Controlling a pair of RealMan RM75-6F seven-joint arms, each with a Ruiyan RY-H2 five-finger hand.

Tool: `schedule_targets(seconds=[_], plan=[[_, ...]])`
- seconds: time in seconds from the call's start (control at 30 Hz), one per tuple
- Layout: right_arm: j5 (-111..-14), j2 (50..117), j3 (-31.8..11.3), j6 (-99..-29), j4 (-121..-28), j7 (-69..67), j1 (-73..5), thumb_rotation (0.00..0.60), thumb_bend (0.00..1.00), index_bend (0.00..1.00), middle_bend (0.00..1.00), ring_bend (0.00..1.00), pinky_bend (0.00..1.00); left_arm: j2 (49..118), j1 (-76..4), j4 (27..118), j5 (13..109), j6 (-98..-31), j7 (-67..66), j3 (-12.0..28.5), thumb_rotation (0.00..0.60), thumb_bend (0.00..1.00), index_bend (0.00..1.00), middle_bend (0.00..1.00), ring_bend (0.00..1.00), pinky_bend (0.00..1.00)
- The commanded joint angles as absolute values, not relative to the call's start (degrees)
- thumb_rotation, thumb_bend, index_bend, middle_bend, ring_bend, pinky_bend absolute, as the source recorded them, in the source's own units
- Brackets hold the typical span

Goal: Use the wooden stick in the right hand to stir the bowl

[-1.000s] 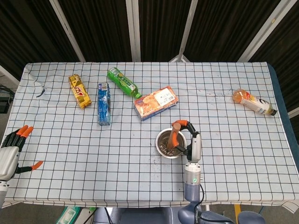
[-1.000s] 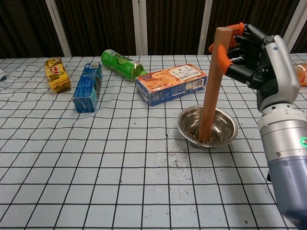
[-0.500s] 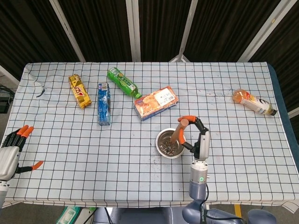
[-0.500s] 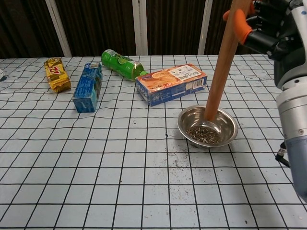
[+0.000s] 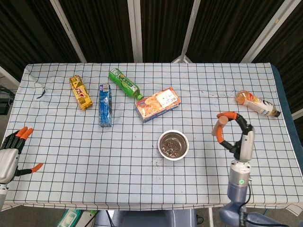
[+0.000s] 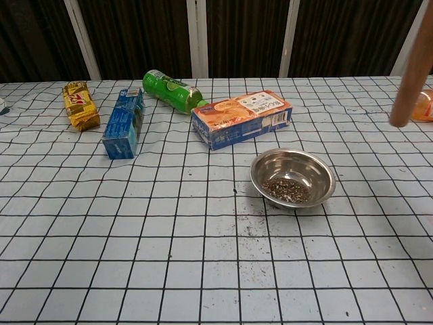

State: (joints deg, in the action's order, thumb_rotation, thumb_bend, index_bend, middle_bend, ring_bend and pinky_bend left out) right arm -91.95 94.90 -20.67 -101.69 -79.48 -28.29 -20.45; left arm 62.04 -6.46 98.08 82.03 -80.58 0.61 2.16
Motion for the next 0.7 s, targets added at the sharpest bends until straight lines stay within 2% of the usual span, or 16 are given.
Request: schedule_targets(seconds=[0.03,0.47,0.7], plan=[[-92.3,89.1,-18.5,-100.4,-76.3,-27.5,-17.6,0.600,0.60,0.76,0.62,0.62,0.52,62.1,-6.4,98.1,82.0,-80.6,0.5,2.1,0.600,0.02,0.00,0.00,0.00,0.00],[-97.6,82.7,-10.6,-97.1,-62.6,-18.3,-16.3,0.600,0.60,0.77,0.62,0.62,0.52,62.1,-6.3,98.5,81.6,-80.6,0.4,2.2,0.600,0.02,0.00,0.00,0.00,0.00],[-101.9,81.5,-4.2,-89.3,-59.2,-3.6,-17.7,0.600,0.60,0.77,0.62,0.62,0.52,62.0,-6.2,98.6,81.5,-80.6,0.5,2.2,0.600,0.02,0.00,0.00,0.00,0.00]])
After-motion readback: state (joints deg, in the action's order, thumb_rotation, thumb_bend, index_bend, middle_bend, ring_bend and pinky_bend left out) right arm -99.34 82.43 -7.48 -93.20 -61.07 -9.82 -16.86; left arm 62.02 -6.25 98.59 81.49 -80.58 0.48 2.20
